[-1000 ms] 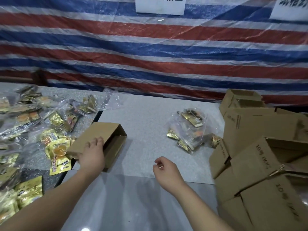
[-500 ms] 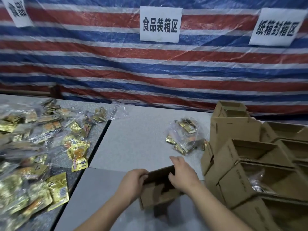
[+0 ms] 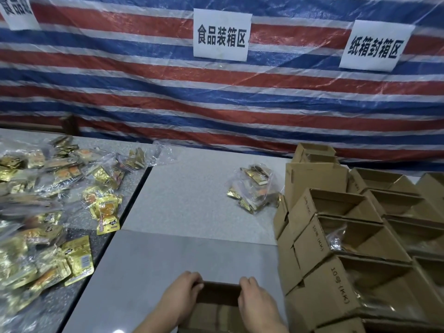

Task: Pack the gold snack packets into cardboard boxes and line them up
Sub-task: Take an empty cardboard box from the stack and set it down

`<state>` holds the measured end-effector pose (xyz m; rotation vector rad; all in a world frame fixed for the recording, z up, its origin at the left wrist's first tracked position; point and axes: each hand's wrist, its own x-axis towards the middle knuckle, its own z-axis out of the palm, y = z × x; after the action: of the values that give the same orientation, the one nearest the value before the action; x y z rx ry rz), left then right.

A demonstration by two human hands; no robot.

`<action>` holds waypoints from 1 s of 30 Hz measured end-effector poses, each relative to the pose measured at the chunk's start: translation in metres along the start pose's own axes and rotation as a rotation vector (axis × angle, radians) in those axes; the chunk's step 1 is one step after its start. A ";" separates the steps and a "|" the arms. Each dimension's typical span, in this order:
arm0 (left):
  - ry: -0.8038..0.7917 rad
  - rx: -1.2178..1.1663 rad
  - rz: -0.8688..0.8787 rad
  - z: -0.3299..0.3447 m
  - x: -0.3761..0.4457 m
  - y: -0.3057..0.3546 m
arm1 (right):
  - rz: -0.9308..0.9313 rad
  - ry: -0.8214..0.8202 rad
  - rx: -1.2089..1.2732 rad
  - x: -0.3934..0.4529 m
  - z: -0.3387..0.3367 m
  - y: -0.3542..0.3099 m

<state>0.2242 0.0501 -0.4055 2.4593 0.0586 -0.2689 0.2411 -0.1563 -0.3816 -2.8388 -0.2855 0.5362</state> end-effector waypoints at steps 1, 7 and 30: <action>-0.014 -0.003 -0.008 0.004 -0.004 -0.003 | 0.000 -0.001 0.005 -0.003 0.007 0.000; 0.030 0.009 0.005 0.020 -0.021 -0.013 | 0.046 0.034 0.019 -0.018 0.033 0.002; 0.196 0.039 0.082 -0.006 0.103 0.058 | 0.241 0.224 0.325 0.043 -0.027 0.016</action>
<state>0.3323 0.0054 -0.3864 2.5130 0.0368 0.0071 0.2932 -0.1670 -0.3764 -2.5930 0.1723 0.2723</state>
